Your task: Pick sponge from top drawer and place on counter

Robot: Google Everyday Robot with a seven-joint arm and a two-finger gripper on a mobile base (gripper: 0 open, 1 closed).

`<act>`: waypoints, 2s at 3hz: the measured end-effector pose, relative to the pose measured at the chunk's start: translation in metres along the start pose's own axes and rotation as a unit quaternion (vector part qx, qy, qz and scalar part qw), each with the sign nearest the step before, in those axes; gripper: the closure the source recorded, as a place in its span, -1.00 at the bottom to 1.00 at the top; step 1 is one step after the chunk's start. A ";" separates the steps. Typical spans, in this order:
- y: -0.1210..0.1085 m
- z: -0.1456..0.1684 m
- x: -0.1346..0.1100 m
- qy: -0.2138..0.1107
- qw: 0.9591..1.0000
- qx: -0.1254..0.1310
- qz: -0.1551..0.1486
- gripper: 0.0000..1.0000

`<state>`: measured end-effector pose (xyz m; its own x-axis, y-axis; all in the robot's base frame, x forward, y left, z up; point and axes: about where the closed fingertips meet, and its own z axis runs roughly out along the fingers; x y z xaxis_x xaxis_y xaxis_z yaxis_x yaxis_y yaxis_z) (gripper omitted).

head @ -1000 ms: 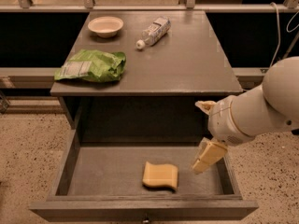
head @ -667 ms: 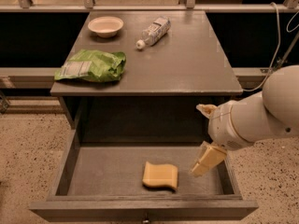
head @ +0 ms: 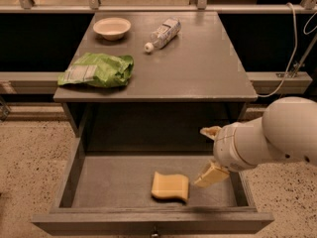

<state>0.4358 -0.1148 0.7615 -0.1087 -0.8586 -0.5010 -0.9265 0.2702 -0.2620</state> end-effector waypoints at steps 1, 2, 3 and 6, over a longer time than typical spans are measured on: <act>0.003 0.028 0.002 0.004 1.000 -0.006 -0.010 -0.44; 0.004 0.054 0.002 0.004 0.999 -0.015 -0.028 -0.46; 0.012 0.086 0.005 0.001 0.999 -0.030 -0.045 -0.46; 0.047 0.143 0.033 0.002 0.994 -0.081 -0.077 -0.44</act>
Offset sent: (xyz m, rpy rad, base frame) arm 0.0291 0.0397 -0.0816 -0.0350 0.0073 0.1201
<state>0.4402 -0.0681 0.6151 0.0368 -0.8862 -0.4618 -0.9782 0.0626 -0.1982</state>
